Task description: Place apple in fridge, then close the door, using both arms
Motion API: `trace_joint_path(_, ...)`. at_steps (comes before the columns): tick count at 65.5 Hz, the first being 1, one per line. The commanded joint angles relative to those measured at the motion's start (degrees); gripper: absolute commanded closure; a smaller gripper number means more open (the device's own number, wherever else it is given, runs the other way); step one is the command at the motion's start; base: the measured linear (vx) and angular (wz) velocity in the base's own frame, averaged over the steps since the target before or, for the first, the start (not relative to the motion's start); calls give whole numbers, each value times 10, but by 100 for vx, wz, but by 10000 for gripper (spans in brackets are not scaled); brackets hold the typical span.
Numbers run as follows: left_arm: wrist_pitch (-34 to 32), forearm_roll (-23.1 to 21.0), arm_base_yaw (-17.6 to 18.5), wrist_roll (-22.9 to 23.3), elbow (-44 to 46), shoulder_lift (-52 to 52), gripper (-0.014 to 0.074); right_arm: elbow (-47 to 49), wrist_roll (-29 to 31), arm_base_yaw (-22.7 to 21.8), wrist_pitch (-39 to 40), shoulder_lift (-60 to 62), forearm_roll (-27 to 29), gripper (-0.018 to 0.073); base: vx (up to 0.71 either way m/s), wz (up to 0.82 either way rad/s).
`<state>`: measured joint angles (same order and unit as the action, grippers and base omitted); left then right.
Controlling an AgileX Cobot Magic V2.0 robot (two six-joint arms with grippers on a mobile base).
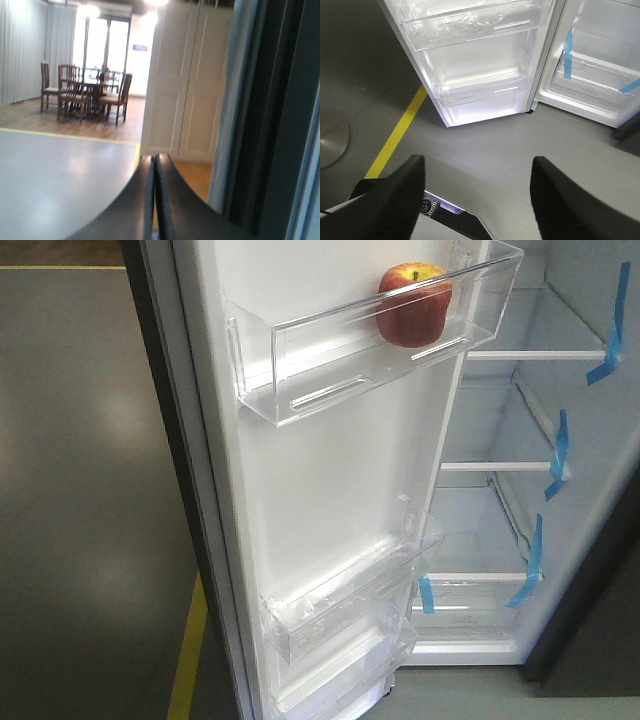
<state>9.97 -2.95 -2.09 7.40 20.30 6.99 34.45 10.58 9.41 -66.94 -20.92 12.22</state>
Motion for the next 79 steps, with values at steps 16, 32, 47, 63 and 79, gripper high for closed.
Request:
trace_joint_path(16,193,-3,-2,-68,203,200,602,13,0,0,26,-6,7,125,0,0)
trace_joint_path(32,239,-3,-2,-74,267,344,602,13,0,0,26,-6,7,125,0,0)
trace_joint_path(47,241,-3,-2,-102,324,466,602,13,0,0,26,-6,7,125,0,0)
trace_joint_path(63,276,-4,-2,-107,390,574,602,13,0,0,26,-6,7,125,0,0)
trace_joint_path(79,301,-4,-2,-142,448,657,597,13,0,0,26,-6,7,125,0,0)
